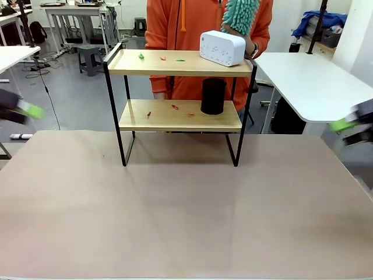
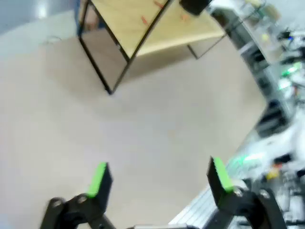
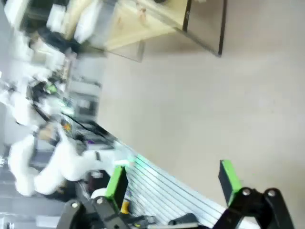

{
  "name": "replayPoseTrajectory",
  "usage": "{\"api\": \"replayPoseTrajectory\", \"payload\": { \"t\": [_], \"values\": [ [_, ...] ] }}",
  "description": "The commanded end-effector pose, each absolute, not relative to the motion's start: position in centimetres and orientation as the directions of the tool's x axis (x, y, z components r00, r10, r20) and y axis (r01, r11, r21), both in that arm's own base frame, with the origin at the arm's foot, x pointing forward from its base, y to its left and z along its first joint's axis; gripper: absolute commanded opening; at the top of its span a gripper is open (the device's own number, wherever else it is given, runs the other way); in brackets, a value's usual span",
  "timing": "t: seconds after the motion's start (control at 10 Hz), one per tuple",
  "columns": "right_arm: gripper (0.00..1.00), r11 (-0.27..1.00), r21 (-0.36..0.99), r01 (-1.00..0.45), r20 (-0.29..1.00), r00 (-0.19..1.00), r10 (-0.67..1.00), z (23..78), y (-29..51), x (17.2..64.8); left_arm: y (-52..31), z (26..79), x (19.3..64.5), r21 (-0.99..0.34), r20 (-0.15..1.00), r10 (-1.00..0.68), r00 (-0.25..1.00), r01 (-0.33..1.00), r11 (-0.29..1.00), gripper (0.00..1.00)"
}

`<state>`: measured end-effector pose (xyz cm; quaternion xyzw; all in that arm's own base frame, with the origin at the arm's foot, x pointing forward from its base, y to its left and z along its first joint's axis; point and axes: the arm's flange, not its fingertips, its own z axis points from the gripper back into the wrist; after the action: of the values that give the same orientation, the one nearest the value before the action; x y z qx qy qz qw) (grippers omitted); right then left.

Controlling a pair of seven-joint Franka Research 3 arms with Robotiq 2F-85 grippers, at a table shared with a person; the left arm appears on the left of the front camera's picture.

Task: Clean the shelf.
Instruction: Pick up the Duster from the human.

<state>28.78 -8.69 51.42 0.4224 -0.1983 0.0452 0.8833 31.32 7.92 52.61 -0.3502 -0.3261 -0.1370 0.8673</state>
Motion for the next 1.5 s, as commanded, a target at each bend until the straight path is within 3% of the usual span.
{"api": "replayPoseTrajectory", "payload": {
  "t": [0.0, 0.1, 0.2, 0.4, 0.5, 1.4],
  "values": [
    [1.00, 0.389, 0.902, -0.190, 0.339, 0.868, -0.363, 48.5, -18.1, 27.0, 15.3, 49.3, 29.9, -0.697, 0.646, 0.306, 0.699, 0.377, 0.609, 1.00],
    [1.00, 0.253, 0.953, -0.168, 0.276, 0.825, -0.493, 45.9, -22.3, 25.9, 17.2, 46.9, 29.5, -0.767, 0.596, 0.423, 0.683, 0.327, 0.552, 1.00],
    [1.00, 0.201, 0.971, -0.132, 0.226, 0.788, -0.572, 43.8, -23.9, 25.5, 17.7, 44.7, 29.9, -0.809, 0.548, 0.491, 0.677, 0.277, 0.519, 1.00],
    [1.00, 0.430, 0.899, 0.082, 0.217, 0.771, -0.599, 41.1, -22.1, 26.6, 16.0, 41.5, 33.1, -0.851, 0.451, 0.464, 0.762, 0.211, 0.481, 1.00],
    [1.00, 0.261, 0.964, -0.045, 0.197, 0.782, -0.591, 43.2, -25.3, 22.5, 21.2, 45.3, 28.9, -0.828, 0.504, 0.505, 0.701, 0.225, 0.514, 1.00],
    [1.00, 0.261, 0.964, -0.045, 0.197, 0.782, -0.591, 43.2, -25.3, 22.5, 21.2, 45.3, 28.9, -0.828, 0.504, 0.505, 0.701, 0.225, 0.514, 1.00]
  ]
}}
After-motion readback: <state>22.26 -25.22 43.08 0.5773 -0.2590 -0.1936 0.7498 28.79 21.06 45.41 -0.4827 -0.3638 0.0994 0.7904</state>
